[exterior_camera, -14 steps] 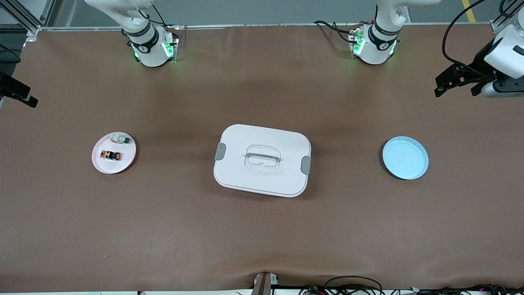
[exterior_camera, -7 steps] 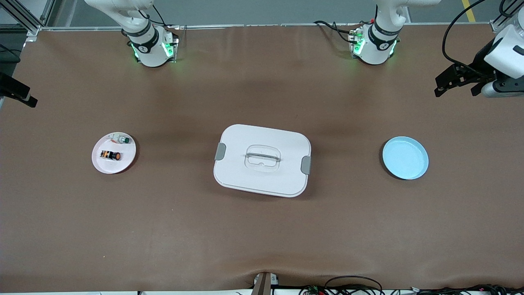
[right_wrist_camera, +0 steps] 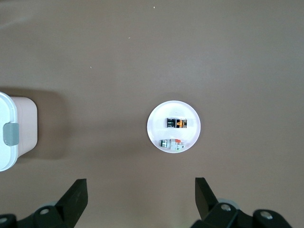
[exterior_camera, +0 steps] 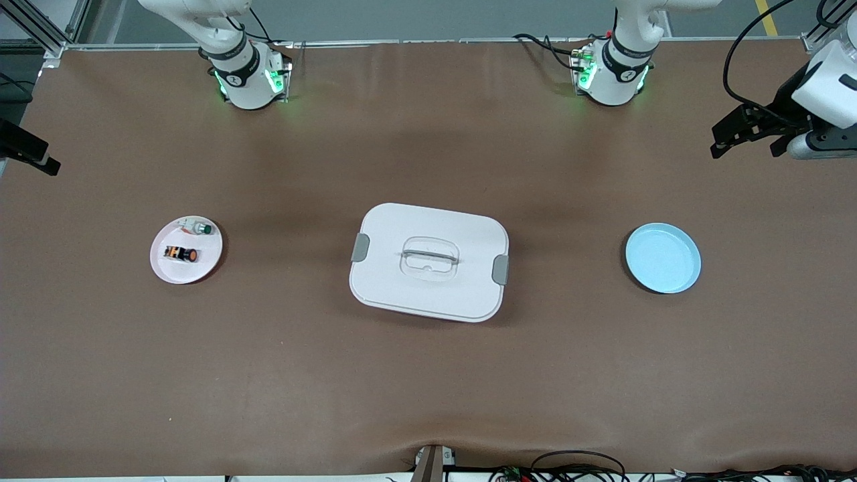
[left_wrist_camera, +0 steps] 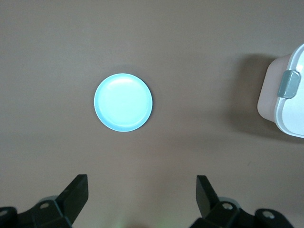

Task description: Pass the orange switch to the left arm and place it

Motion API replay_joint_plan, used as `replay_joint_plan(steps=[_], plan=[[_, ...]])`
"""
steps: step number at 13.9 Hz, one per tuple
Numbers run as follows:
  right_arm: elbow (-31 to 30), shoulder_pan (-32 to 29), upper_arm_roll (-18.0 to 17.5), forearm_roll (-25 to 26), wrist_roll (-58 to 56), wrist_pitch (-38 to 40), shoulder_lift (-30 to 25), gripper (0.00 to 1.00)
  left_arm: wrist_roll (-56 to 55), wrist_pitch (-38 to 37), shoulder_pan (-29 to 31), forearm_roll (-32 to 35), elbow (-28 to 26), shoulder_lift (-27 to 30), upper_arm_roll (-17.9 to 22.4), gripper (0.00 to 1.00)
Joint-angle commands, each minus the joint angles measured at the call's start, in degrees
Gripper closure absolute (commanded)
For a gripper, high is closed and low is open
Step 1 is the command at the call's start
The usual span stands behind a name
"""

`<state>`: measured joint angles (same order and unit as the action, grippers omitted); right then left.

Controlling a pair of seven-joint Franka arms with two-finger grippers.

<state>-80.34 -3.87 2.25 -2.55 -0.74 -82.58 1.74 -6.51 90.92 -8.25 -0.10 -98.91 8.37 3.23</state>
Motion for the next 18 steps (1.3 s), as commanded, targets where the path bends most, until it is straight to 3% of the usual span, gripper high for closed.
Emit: replay_joint_plan(steps=[1,14,18], plan=[[-0.2,-0.3,0.0,0.6,-0.1,-0.3,-0.7,0.00,1.2,-1.1,-0.2,0.8,1.6,-0.7,-0.1,0.00],[-0.3,-7.7,0.0,0.8,-0.7,-0.1,1.3,0.00,1.3,-1.2,0.2,0.8,1.6,-0.7,-0.1,0.00],[-0.3,-8.0,0.0,0.6,-0.7,0.1,5.8,0.00,1.3,-1.2,0.2,0.7,1.6,-0.7,-0.1,0.00]])
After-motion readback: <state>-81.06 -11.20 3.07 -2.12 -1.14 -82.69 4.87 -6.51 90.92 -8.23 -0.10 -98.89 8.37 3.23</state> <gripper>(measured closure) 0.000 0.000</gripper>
